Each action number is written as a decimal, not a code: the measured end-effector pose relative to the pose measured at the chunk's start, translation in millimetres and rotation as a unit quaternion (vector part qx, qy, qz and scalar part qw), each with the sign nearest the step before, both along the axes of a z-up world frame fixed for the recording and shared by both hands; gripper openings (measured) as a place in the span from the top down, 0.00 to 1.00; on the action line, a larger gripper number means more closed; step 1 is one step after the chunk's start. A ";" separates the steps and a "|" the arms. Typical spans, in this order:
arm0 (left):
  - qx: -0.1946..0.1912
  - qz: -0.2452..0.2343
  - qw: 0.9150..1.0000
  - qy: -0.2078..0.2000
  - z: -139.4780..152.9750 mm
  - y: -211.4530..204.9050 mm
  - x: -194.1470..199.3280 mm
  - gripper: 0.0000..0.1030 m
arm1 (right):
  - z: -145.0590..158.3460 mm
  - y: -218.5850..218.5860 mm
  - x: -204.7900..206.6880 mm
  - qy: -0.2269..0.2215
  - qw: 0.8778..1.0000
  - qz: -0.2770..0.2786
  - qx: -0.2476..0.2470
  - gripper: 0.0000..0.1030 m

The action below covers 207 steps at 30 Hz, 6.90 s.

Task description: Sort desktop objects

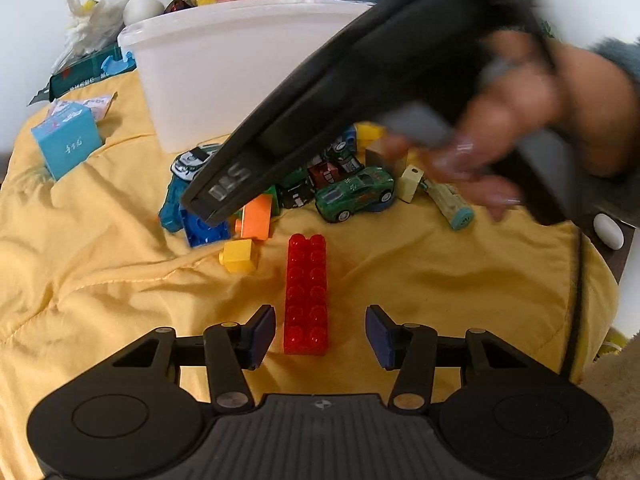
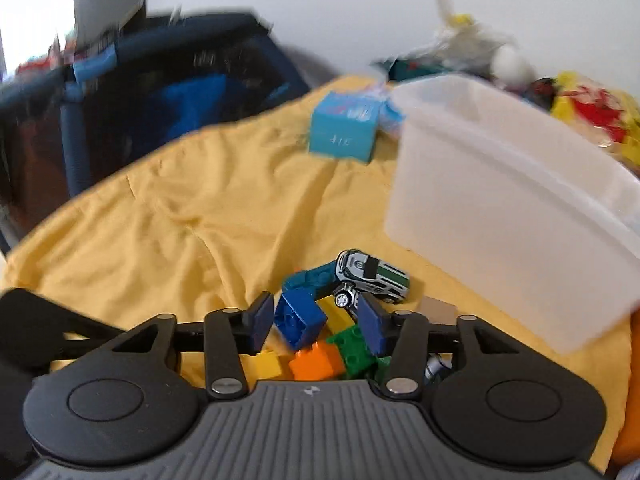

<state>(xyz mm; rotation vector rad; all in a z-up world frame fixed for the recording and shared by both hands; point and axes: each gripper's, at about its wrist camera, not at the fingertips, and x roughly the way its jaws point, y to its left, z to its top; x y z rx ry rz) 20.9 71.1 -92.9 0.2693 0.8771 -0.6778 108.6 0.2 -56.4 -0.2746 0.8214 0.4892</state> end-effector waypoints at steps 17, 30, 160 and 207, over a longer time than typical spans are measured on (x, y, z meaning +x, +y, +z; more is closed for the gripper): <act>0.011 0.028 0.999 0.013 -2.0 -5.5 14.7 0.51 | 5.7 -60.7 -100.8 -0.033 0.998 -0.008 -0.058 0.78; 0.017 0.030 0.999 0.021 -1.3 -15.3 7.7 0.53 | -15.6 -66.4 -136.5 -0.015 0.995 0.075 -0.067 0.58; 0.023 0.110 0.994 -0.004 10.4 -17.3 23.3 0.36 | -5.6 -96.3 -95.5 0.030 0.980 -0.192 0.050 0.36; 0.037 0.065 0.997 -0.007 -9.4 13.7 0.5 0.72 | -28.1 -45.2 -43.1 0.035 0.999 0.013 0.028 0.65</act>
